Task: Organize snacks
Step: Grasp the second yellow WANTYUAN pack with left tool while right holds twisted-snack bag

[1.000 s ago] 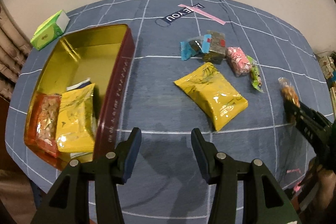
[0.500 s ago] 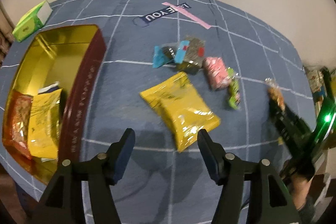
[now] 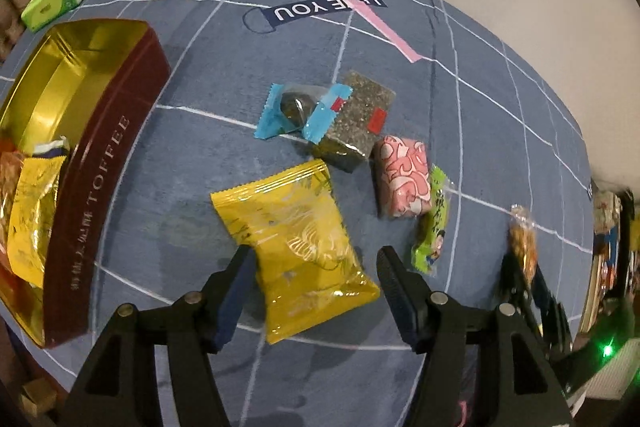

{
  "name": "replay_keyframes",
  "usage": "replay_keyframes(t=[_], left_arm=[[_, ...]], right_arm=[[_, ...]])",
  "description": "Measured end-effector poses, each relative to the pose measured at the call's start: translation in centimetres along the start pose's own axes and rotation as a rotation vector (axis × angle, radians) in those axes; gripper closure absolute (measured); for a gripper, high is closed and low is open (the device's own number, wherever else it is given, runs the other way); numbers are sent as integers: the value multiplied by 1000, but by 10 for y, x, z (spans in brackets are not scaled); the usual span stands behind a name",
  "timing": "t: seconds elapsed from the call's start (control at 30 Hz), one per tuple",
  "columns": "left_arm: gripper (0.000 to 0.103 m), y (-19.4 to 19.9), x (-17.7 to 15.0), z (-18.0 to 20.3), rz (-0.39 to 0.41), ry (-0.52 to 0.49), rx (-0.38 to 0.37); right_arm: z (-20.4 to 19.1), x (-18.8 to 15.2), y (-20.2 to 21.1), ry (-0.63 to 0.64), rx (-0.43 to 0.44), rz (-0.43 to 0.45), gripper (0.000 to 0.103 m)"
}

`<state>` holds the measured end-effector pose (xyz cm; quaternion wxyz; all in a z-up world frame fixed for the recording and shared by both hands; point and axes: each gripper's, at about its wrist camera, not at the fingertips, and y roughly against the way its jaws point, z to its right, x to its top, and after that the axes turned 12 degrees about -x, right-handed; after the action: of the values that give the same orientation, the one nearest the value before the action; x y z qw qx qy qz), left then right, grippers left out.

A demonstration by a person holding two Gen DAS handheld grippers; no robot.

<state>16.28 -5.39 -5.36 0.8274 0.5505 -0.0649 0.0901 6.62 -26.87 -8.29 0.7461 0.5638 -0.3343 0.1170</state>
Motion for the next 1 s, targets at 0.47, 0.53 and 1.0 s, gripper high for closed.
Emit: replay_keyframes(t=[0.47,0.53,1.0], left_arm=[[35,-20,3,-10,-7,26,80],[35,-18,2,-12,-10,-1,91],[46,3,-15,-37,-18,-167,88]], right_arm=[[-2,0,0,-2,4,-1,62],[-2,1,0,-2,4,-1,62],[-2,0,1,-1,2,-3,62]])
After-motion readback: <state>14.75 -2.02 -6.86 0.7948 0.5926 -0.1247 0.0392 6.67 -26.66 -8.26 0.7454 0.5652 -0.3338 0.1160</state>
